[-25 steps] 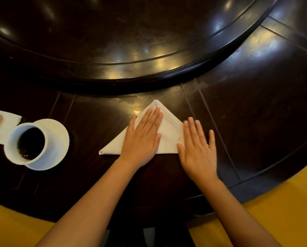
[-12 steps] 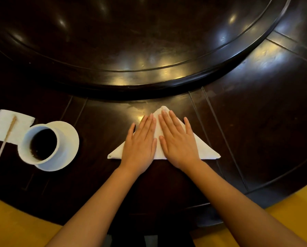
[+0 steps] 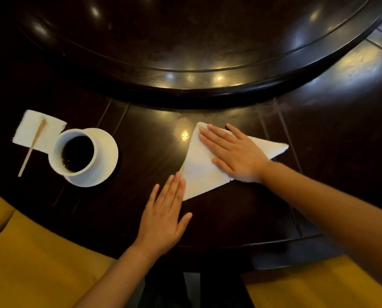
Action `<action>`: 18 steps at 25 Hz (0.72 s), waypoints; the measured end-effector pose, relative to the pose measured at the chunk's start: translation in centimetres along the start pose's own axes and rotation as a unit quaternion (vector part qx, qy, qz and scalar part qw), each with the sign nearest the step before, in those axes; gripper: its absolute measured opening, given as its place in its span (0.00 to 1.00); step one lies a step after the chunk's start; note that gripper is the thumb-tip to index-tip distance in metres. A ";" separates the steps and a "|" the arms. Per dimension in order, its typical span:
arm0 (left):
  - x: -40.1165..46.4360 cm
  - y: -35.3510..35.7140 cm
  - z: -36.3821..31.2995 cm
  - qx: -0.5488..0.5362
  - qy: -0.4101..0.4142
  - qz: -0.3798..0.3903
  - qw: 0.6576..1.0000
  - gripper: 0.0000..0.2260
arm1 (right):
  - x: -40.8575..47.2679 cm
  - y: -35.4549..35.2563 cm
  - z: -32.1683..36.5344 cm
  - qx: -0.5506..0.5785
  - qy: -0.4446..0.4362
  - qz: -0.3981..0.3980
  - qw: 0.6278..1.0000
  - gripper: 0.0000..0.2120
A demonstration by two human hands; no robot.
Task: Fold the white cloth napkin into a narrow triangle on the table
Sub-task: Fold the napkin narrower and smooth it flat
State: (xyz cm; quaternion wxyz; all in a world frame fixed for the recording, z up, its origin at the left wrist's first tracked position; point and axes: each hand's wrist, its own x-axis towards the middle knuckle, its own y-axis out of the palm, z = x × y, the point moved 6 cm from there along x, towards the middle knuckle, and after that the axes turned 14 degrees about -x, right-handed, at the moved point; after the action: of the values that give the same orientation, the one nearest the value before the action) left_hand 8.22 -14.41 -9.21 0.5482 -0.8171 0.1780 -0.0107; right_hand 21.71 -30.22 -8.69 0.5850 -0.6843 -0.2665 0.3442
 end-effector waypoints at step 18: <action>11.0 -0.8 -4.4 -0.006 -0.108 -0.068 0.992 0.33 | -7.4 -1.9 -5.7 0.031 0.378 -0.041 0.924 0.23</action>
State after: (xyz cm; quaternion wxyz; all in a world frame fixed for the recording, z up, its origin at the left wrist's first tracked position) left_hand 17.80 -21.37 -8.74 0.5575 -0.8268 0.0619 0.0412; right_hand 21.66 -39.09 -5.16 0.6766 -0.7338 -0.0427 0.0437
